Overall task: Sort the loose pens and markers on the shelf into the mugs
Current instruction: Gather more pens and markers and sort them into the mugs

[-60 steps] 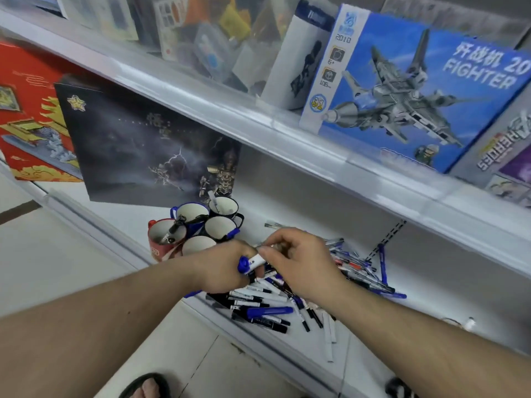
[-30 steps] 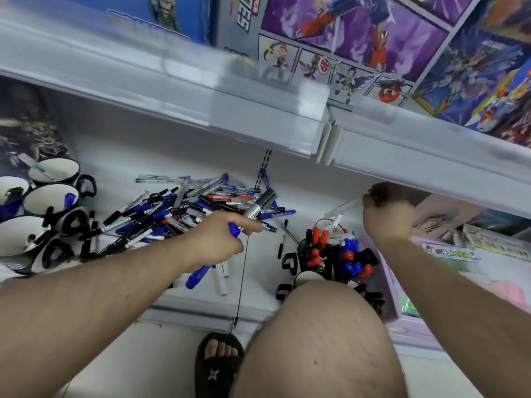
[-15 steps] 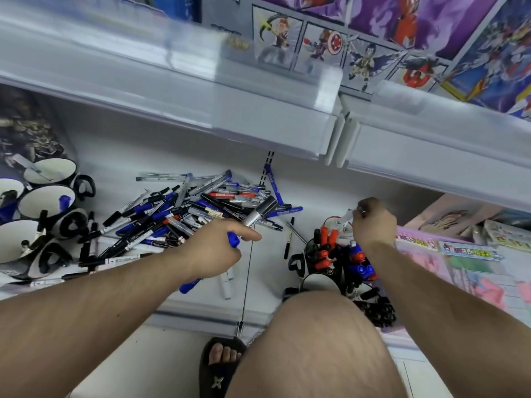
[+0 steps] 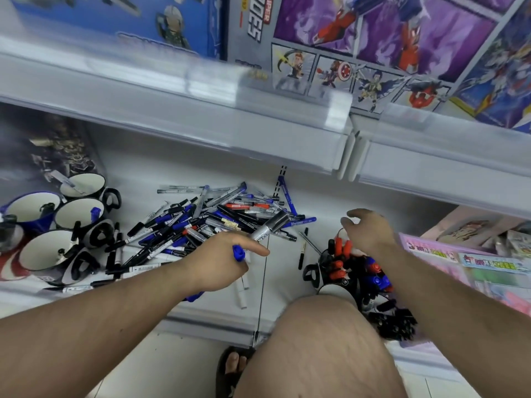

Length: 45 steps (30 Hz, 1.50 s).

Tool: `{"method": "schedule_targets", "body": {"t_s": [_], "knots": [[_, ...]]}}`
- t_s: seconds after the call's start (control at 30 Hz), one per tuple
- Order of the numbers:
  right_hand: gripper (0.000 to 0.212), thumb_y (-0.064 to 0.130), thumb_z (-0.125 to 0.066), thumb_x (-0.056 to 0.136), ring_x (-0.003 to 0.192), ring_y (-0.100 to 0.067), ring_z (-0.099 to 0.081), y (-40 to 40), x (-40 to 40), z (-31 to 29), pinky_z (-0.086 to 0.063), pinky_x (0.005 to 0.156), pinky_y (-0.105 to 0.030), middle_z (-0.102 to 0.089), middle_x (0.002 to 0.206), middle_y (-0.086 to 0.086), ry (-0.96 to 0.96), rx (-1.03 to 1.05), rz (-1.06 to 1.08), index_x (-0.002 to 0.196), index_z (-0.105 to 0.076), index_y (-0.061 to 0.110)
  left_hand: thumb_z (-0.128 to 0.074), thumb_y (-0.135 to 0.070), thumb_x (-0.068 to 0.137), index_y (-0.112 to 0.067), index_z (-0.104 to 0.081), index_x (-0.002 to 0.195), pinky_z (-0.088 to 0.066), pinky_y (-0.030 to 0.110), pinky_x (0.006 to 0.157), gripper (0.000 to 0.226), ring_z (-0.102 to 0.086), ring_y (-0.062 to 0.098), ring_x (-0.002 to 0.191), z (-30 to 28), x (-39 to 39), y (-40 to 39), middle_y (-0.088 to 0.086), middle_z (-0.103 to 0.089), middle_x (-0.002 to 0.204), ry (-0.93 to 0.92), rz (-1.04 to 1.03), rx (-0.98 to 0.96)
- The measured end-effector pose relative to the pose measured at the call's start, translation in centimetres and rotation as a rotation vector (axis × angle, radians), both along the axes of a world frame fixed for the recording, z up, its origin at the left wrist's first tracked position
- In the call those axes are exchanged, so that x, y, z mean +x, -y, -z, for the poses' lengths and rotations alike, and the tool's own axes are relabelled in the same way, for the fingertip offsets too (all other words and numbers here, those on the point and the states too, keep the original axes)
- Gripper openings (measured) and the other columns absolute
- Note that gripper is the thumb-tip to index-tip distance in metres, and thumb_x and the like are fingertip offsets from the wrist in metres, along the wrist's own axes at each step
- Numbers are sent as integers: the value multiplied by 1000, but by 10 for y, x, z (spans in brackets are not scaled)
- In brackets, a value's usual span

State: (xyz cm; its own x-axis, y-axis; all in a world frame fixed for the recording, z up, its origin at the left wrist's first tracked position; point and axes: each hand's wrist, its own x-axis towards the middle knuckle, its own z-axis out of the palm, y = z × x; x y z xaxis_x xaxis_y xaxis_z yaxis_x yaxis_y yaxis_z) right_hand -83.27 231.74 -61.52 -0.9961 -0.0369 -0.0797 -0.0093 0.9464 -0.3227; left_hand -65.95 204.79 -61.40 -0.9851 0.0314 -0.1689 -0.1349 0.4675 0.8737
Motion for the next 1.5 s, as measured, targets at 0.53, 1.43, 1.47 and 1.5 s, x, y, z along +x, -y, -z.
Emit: {"method": "schedule_targets", "body": {"t_s": [0.53, 1.43, 1.47, 1.5], "knots": [[7, 7, -65, 92, 58, -18, -63, 121, 105, -82, -50, 55, -29, -70, 73, -9, 377, -766, -234, 99, -65, 8, -57, 3, 85, -52, -68, 82, -56, 26, 65, 56, -65, 11, 71, -27, 34, 23, -13, -62, 111, -3, -51, -68], [22, 7, -56, 97, 75, -14, -68, 375, 180, -63, -57, 73, -34, -69, 97, -5, 316, -844, -398, 115, -65, 16, -50, 11, 82, -21, -71, 95, -57, 37, 62, 40, -62, 20, 54, -62, 172, 240, 10, -70, 79, 73, -862, 130], [27, 9, -58, 96, 79, -14, -69, 385, 183, -57, -58, 81, -38, -69, 99, -2, 236, -802, -467, 120, -65, 18, -47, 13, 82, -16, -70, 98, -56, 42, 65, 40, -63, 24, 58, -64, 178, 253, 15, -71, 85, 43, -930, 190], [30, 11, -60, 95, 83, -16, -69, 397, 186, -51, -57, 87, -40, -69, 98, 1, 164, -763, -541, 123, -65, 20, -45, 15, 82, -13, -68, 101, -57, 47, 69, 40, -64, 28, 63, -65, 185, 264, 16, -71, 91, 9, -987, 247]]}}
